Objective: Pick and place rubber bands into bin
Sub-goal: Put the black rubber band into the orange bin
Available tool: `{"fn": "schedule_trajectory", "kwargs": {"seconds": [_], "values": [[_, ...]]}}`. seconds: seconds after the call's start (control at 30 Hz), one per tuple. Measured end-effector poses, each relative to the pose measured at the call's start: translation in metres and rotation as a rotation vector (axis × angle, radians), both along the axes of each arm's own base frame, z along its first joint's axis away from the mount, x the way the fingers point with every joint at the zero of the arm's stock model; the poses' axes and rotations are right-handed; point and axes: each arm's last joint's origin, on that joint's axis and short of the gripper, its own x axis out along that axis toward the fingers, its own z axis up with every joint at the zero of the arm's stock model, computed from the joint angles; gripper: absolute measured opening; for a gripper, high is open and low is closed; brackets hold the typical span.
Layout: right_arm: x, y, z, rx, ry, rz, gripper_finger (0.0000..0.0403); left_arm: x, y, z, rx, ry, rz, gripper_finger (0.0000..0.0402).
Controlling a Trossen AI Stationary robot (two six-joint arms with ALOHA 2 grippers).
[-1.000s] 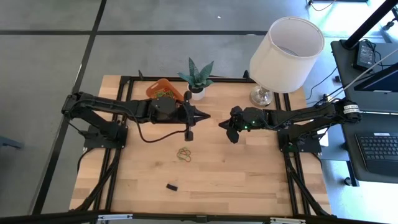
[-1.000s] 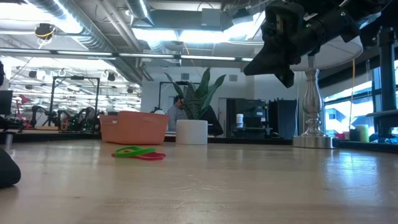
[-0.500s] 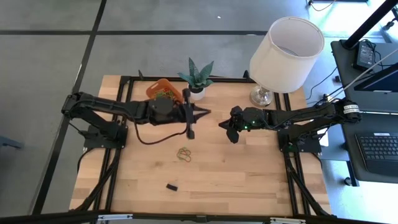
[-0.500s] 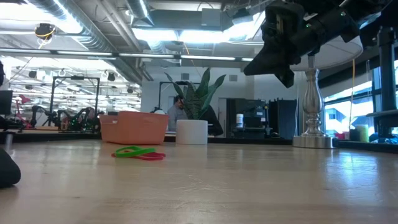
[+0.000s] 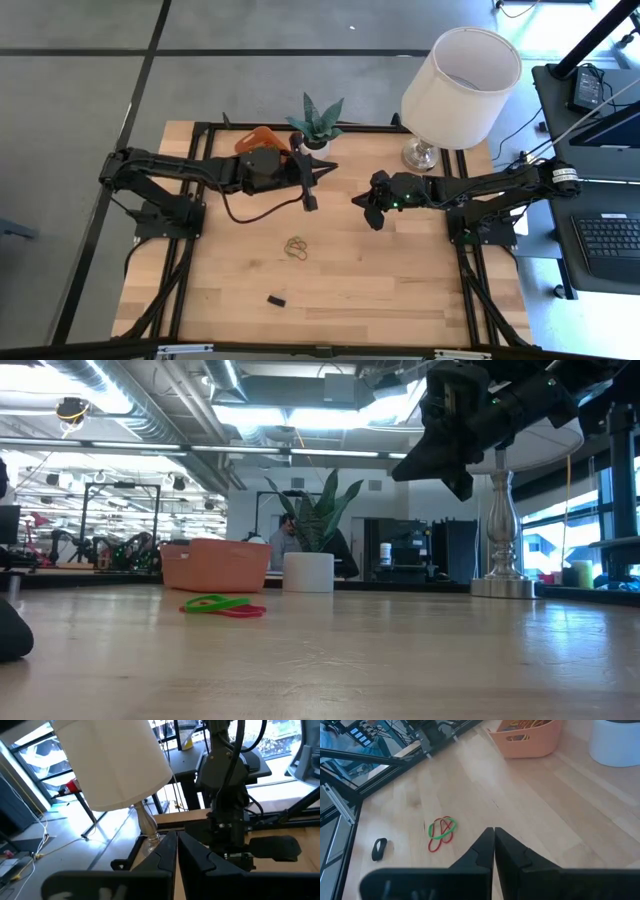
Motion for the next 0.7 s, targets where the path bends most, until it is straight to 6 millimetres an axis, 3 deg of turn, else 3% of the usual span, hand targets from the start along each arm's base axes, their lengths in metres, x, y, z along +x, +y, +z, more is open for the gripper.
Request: {"fn": "schedule_trajectory", "kwargs": {"seconds": [0.6, 0.7], "values": [[0.0000, 0.0000, 0.0000, 0.000, 0.000, 0.000, 0.0017, 0.0000, -0.0009, -0.0021, -0.044, 0.009, -0.022, 0.0010], [0.0000, 0.0000, 0.0000, 0.000, 0.000, 0.000, 0.0017, 0.0096, 0.0021, 0.0021, -0.017, -0.090, -0.025, 0.0010]]}}
